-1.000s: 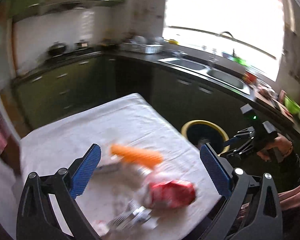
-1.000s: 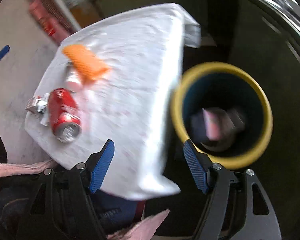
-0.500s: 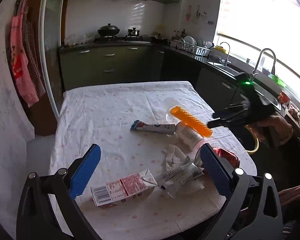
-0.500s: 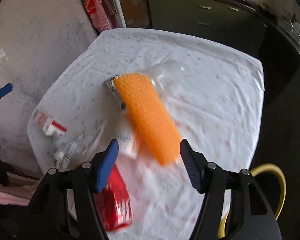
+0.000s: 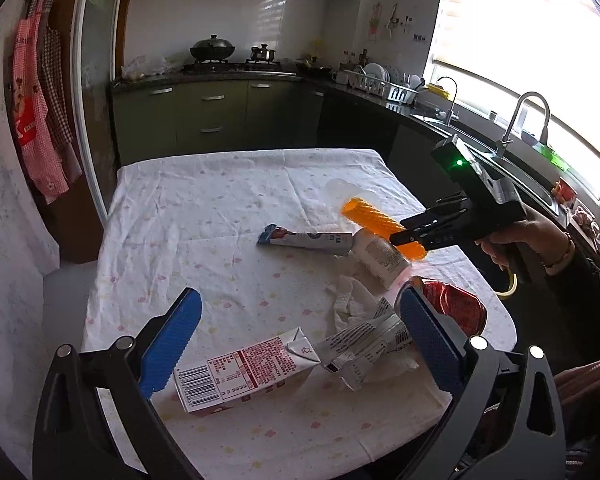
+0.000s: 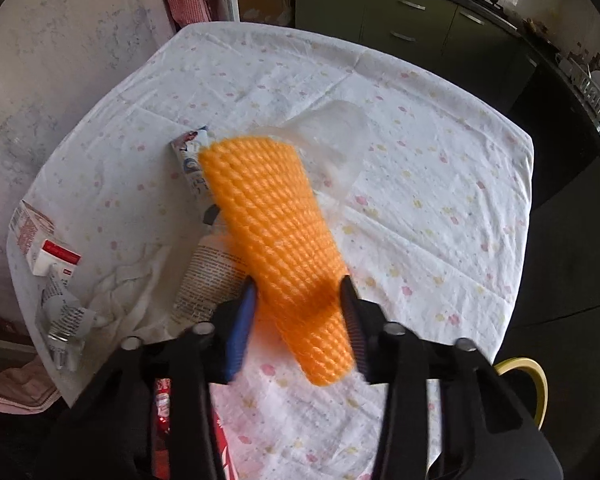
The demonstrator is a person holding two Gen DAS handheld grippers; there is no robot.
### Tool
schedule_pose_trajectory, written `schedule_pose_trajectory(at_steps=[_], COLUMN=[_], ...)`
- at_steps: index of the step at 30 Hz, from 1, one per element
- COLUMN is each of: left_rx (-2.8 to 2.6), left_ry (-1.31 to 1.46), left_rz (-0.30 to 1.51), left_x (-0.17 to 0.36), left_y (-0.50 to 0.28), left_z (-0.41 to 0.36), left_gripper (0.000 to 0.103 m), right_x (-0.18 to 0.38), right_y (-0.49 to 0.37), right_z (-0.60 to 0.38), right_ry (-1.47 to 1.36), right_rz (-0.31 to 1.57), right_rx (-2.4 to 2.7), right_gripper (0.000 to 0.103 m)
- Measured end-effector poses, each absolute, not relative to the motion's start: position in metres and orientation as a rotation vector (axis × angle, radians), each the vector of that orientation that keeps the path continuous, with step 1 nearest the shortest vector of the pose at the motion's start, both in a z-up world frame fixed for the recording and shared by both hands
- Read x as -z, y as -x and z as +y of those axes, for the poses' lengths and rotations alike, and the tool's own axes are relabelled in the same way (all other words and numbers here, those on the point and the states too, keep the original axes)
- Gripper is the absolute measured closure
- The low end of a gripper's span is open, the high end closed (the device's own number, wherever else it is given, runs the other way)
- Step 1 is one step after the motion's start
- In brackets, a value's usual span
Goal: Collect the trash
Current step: 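Carry the orange mesh sleeve with the right gripper and drop it into the bin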
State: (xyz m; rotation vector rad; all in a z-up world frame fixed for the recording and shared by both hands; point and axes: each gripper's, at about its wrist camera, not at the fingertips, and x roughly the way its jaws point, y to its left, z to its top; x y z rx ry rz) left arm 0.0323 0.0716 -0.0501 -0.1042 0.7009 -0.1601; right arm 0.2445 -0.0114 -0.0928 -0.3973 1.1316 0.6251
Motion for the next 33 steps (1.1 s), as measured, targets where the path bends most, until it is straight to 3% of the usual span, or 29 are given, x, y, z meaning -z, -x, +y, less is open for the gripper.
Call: schedule_pose_trajectory(at_steps=[2,5,24,33], left_rx=[0.162,0.164,0.238,0.311], left_ry=[0.1,0.093,0.001,-0.025], left_rz=[0.704,0.709,0.695,0.706], left_x=[0.051,0.051,0.04,0.043], left_y=[-0.033,-0.035,-0.041,-0.052], left_z=[0.069,0.067,0.027,-0.003], left_gripper=[0.005,0.005,0.005,0.005], right_x=[0.092,0.085,0.005,0.052], right_y=[-0.246,-0.243,-0.179,-0.175], right_z=[-0.012,-0.017,-0.121,-0.268], right_ry=[0.388,0.358,0.095,-0.082], right_rz=[1.125,1.099,0.953,1.04], right_rx=[-0.624,-0.627,-0.607,-0.233], right_gripper=[0.087,0.09,0.09,0.09])
